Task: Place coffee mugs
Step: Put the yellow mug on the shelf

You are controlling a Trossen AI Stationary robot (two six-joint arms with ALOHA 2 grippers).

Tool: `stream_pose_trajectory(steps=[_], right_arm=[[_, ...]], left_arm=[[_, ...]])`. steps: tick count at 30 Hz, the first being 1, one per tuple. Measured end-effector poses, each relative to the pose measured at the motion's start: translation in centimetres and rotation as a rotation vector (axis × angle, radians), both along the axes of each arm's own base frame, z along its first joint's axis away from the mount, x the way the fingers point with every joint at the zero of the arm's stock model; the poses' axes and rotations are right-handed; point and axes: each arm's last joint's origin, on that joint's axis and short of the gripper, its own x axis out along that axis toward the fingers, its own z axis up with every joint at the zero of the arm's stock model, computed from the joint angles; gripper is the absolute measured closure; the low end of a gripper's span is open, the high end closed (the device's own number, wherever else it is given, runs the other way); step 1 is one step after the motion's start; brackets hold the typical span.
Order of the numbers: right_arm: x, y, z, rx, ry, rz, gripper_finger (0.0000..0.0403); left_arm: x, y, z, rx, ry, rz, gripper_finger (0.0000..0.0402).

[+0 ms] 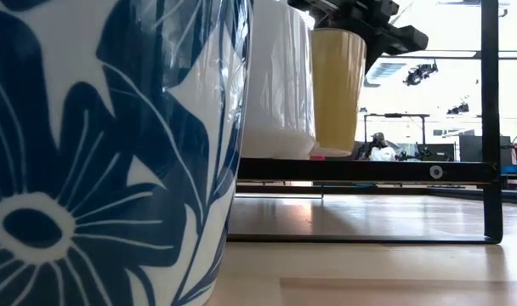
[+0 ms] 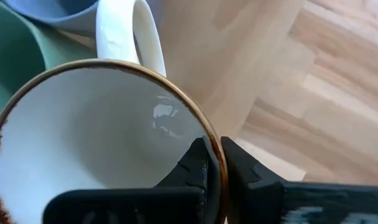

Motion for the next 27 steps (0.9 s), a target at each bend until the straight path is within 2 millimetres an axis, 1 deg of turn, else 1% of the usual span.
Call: stream_pose_trajectory(steps=[9, 18, 23, 27], right_arm=[[-0.49, 0.32, -0.04, 0.078, 0.014, -0.205, 0.0403], [-0.93, -0.01, -0.02, 0.073, 0.01, -0.421, 0.0403], [-0.94, 0.0, -0.03, 0.089, 0.004, -0.473, 0.0403], [-0.65, 0.12, -0.43, 0.111, 0.01, -0.509, 0.0403]], left_arm=[[0.0, 0.01, 0.0, 0.031, 0.011, -0.026, 0.0263], [0.0, 0.01, 0.0, 0.034, 0.01, -0.025, 0.0263], [0.01, 0.01, 0.01, 0.033, 0.009, -0.024, 0.0263], [0.01, 0.02, 0.01, 0.033, 0.009, -0.024, 0.0263]])
